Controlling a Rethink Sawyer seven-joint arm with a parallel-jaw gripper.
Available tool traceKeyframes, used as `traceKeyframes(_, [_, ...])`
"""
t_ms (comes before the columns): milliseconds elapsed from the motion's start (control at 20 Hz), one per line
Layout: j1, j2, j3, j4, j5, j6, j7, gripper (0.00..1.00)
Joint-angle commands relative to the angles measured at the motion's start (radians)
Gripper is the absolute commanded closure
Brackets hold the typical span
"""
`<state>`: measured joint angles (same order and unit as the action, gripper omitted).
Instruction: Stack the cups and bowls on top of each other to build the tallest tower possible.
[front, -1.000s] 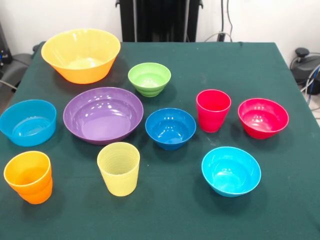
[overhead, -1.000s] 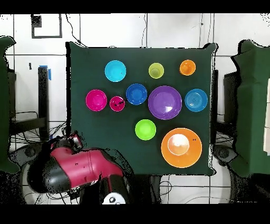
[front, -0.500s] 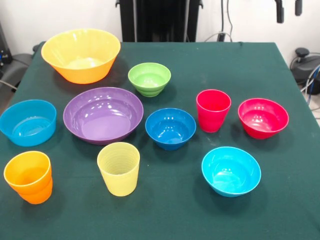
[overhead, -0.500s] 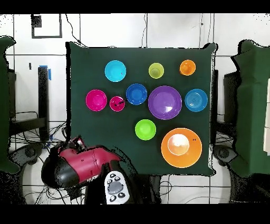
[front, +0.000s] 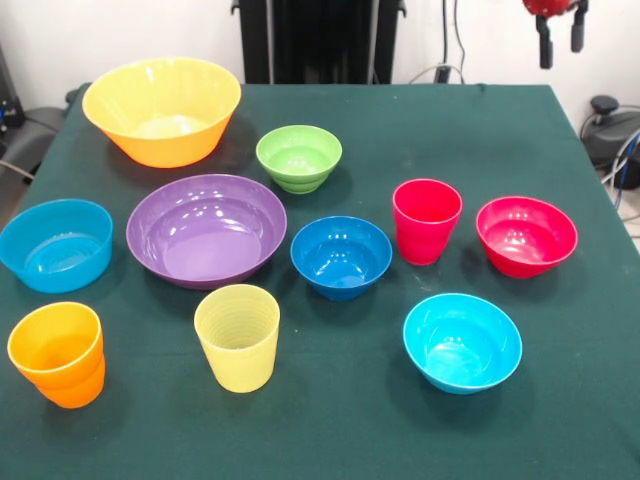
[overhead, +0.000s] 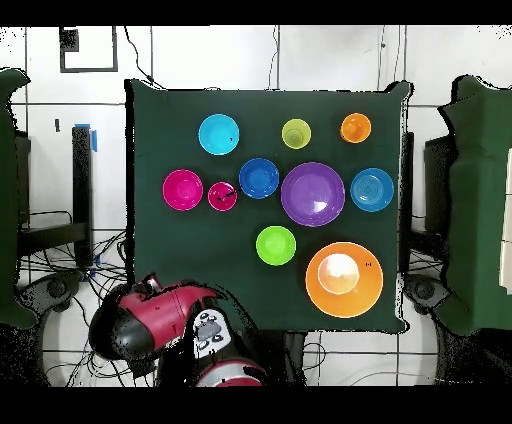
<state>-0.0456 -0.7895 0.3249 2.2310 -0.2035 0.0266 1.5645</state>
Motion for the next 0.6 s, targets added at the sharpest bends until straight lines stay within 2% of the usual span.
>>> traceKeyframes(50, [0.009,0.171,-0.039,-0.114,-0.095,-0.069,0.077,0.0])
traceKeyframes(250, [0.019,0.198,-0.071,-0.174,-0.13,-0.015,0.033,0.0])
traceKeyframes(600, [-0.05,0.195,-0.011,-0.232,-0.173,0.117,-0.022,0.0])
